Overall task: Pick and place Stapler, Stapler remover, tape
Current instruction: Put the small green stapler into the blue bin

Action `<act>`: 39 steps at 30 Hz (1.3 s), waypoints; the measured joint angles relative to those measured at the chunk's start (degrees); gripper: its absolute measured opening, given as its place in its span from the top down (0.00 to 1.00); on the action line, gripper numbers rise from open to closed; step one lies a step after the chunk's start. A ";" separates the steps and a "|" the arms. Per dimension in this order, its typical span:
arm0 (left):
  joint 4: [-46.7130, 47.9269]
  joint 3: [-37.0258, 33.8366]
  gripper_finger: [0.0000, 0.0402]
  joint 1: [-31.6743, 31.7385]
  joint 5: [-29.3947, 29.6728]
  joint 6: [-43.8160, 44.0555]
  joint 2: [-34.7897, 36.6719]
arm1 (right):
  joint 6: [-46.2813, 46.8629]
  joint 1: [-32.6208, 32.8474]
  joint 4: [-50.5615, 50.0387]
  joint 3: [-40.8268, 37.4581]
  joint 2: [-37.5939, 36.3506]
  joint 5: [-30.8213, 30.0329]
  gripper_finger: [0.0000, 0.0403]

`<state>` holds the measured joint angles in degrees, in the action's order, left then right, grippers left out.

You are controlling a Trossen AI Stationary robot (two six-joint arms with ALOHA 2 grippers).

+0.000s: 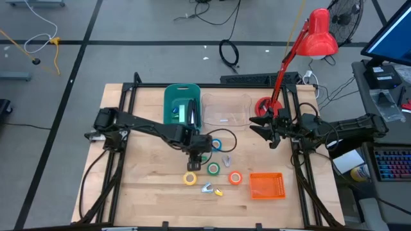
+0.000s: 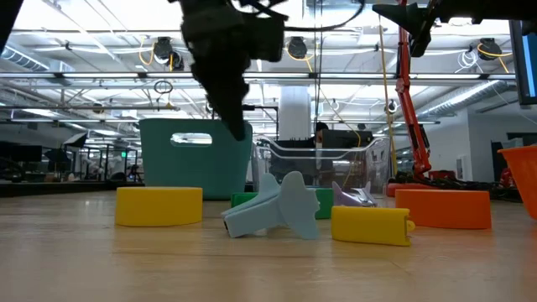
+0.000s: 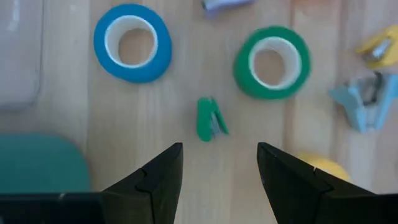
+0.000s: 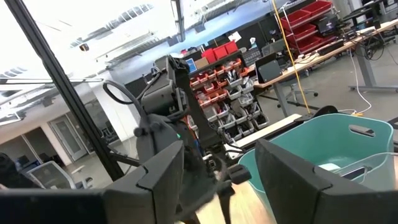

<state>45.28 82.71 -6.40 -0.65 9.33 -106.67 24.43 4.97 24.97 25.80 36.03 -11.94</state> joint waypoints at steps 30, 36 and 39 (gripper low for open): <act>2.53 5.06 0.48 -2.68 2.65 7.36 -6.19 | 0.22 0.00 0.02 0.00 -0.02 0.00 0.52; 2.51 5.06 0.48 -2.54 3.34 7.13 -6.19 | 0.22 0.00 0.02 0.00 -0.02 -0.01 0.52; 2.66 5.06 0.48 -2.13 4.15 7.08 -6.20 | 0.22 0.00 0.02 0.00 0.00 0.00 0.52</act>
<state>47.94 87.77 -8.53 3.50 16.41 -112.87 24.64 4.97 24.99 25.80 36.03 -11.95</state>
